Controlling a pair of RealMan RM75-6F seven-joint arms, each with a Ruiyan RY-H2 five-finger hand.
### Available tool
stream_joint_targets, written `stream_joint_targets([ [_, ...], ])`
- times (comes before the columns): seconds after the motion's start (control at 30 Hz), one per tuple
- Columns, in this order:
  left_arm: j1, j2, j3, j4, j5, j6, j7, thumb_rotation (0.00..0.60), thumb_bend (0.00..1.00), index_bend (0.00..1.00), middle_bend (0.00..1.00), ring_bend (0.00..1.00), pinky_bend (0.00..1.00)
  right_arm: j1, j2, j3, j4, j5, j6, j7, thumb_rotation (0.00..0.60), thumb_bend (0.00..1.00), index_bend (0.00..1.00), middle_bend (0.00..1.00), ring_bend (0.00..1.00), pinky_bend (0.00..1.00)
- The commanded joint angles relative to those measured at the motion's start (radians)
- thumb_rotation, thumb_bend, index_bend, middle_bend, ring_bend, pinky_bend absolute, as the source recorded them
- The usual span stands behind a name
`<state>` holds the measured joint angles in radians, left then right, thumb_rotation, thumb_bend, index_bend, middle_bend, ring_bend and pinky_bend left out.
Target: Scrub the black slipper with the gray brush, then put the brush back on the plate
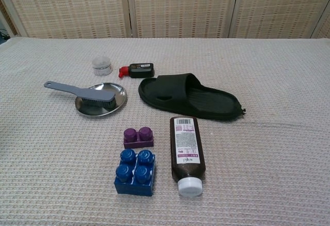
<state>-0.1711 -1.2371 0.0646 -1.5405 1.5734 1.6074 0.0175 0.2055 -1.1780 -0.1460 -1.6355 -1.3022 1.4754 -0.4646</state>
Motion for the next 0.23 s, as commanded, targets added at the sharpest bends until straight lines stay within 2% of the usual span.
stream_joint_targets([
  [0.03,0.060,0.008,0.001,0.079,-0.001,0.086,-0.031,0.600,0.41,0.00,0.00,0.00,0.10,-0.017,0.017,0.004,-0.016,-0.037,0.027,0.013,0.600,0.19,0.00,0.00,0.00,0.00],
  [0.23,0.074,0.003,-0.014,0.084,0.023,0.102,-0.017,0.600,0.41,0.00,0.00,0.00,0.11,-0.032,0.042,0.019,-0.034,-0.051,0.006,0.050,0.600,0.19,0.00,0.00,0.00,0.00],
])
